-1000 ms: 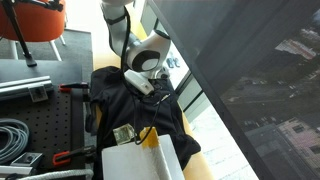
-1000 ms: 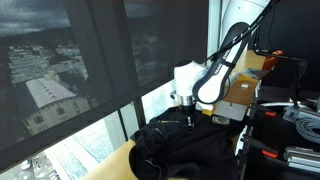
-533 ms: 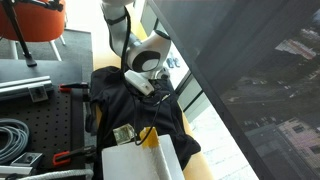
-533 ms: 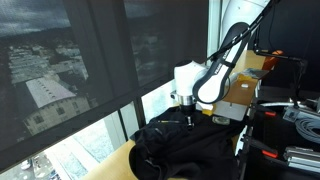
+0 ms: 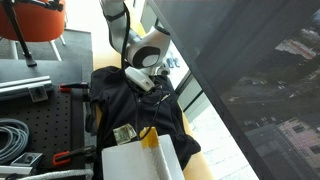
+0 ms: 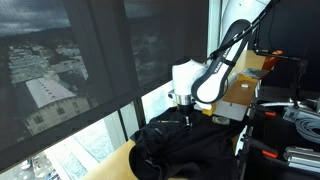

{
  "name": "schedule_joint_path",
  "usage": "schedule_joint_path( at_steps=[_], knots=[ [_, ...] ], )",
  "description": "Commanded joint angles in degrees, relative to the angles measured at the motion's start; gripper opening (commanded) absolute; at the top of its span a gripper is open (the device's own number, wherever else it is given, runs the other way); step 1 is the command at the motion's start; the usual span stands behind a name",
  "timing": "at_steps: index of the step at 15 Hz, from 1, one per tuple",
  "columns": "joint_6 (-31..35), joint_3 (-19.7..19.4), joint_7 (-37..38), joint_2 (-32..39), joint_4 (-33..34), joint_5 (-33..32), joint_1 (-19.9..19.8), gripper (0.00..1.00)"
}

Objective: Close the zip of the jersey

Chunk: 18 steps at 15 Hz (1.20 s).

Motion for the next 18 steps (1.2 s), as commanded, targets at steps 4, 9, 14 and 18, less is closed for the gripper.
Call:
schedule_joint_path(
  at_steps=[4,9,14,18],
  knots=[
    [-4.1,-0.1,1.1,-0.5,1.3,-2.2,2.4,0.02],
    [-11.8,0.7,1.8,-0.3,5.8,-2.3,4.5,0.02],
    [-20.2,1.5,2.8,0.9,10.8,-3.8,6.8,0.02],
    [-26.5,2.5,3.1,2.6,15.3,-4.3,8.5,0.02]
  ],
)
